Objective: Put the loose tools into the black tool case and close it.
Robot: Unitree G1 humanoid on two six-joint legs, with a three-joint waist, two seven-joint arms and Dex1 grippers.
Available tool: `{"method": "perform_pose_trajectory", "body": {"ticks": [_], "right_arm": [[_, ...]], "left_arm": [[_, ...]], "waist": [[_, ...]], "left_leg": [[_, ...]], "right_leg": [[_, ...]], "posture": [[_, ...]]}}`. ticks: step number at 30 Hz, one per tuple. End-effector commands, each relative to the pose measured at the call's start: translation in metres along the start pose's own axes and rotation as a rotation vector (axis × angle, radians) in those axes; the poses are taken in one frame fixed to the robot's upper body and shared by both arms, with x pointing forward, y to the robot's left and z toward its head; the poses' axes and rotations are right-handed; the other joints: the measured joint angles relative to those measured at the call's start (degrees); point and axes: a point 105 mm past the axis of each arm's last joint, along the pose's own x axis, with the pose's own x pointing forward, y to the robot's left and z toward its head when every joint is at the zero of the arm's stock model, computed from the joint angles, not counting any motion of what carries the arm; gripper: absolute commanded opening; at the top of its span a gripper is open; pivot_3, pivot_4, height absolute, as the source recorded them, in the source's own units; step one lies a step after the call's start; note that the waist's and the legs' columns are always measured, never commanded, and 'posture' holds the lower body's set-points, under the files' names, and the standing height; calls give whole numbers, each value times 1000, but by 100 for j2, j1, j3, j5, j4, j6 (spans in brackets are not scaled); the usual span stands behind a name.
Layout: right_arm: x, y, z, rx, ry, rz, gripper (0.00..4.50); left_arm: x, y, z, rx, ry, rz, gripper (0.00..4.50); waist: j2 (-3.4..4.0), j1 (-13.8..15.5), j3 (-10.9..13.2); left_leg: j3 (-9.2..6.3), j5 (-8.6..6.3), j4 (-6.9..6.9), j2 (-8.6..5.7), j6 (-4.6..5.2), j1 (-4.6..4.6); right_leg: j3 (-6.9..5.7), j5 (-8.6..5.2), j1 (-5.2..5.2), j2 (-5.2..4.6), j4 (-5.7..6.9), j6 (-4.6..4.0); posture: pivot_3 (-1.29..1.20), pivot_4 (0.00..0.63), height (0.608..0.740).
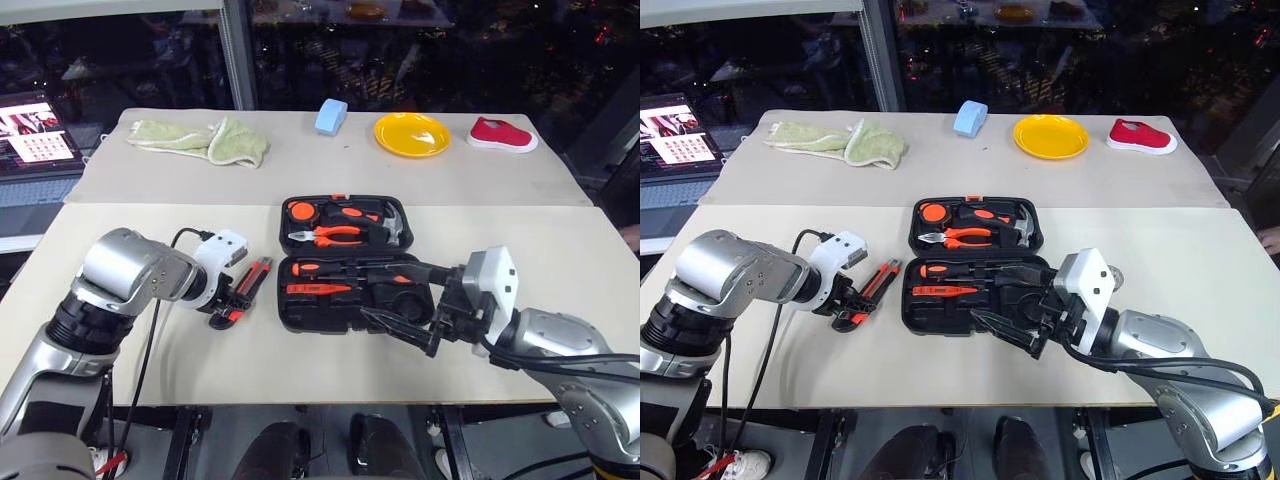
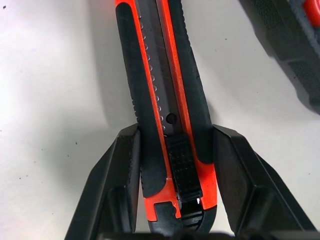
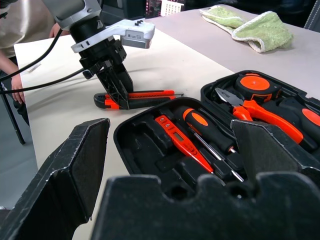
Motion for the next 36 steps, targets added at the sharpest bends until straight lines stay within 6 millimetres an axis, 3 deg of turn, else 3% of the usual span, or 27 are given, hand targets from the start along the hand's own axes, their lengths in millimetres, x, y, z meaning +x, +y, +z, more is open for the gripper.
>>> {"method": "perform_pose_trajectory", "body": {"ticks": [1, 4, 6, 10, 13, 15, 17, 19, 24, 29, 32, 36], "right_arm": [[-7, 2, 10, -36, -13, 3, 4500], [-10, 1, 10, -29, -5, 0, 4500], [-11, 1, 9, -24, 3, 3, 4500], [-16, 5, 7, -13, 36, 28, 4500], [-21, 5, 5, -7, 61, 26, 4500], [-23, 5, 4, -4, 71, 18, 4500], [-26, 7, 3, -2, 81, 4, 4500], [-30, 10, 2, 8, 88, -19, 4500], [-36, 18, -2, 37, 109, -47, 4500], [-38, 21, -1, 44, 107, -65, 4500], [-38, 19, -1, 46, 105, -82, 4500], [-37, 19, -1, 50, 106, -87, 4500]], "left_arm": [[-6, 44, 1, 27, -49, 148, 1653], [-23, 61, 39, 186, -220, 186, 1653], [-35, 56, 68, 276, -321, 125, 1653], [-51, 14, 110, 603, -451, -76, 1653], [-58, -29, 126, 899, -537, -251, 1653], [-58, -46, 126, 991, -528, -345, 1653], [-45, -69, 128, 1028, -475, -431, 1653], [-29, -97, 114, 1105, -354, -540, 1653], [-15, -124, 99, 1044, -228, -601, 1653], [3, -120, 76, 952, -60, -550, 1653], [8, -123, 72, 937, -47, -544, 1653], [7, -127, 65, 1007, -49, -568, 1653]], "waist": [[0, -8, 0], [-2, -8, 2], [-18, 15, 11], [-34, 145, 20], [-34, 164, 17], [-34, 152, 17], [-34, 136, 17], [-34, 129, 17], [-33, 111, 18], [-32, 76, 17], [-32, 69, 17], [-32, 74, 17]], "left_leg": [[0, 1, 0, 0, -2, 1], [0, 8, -1, 8, -14, 1], [0, 15, -2, 12, -23, -10], [-5, 7, 19, 13, -5, -51], [-5, -15, 38, 1, 33, -88], [-2, 6, 52, -4, 78, -137], [-4, 12, 57, -4, 88, -155], [-14, 13, 61, -4, 89, -171], [-20, 14, 76, -2, 87, -173], [-25, 10, 101, 7, 92, -161], [-24, -3, 105, 8, 130, -148], [-24, 16, 115, 8, 102, -152]], "right_leg": [[1, -1, 0, -1, 1, 1], [-1, -2, 0, 2, 3, 2], [-3, 0, -7, 2, 1, -1], [-18, 13, -25, -3, -11, -20], [-21, 13, -66, -14, -9, -14], [-29, 15, -106, -13, -5, -12], [-61, 15, -116, -4, -3, -13], [-102, 15, -115, -2, -6, -13], [-79, 13, -108, -9, -18, -12], [-41, 6, -93, -4, 3, -6], [-39, -3, -80, -3, 8, 10], [-37, 7, -87, -3, 20, -7]], "posture": [[0, 150, 732], [0, 150, 732], [0, 150, 732], [0, 150, 732], [0, 150, 732], [0, 150, 732], [0, 150, 732], [0, 150, 732], [0, 150, 732], [0, 150, 732], [0, 150, 732], [0, 150, 732]]}}
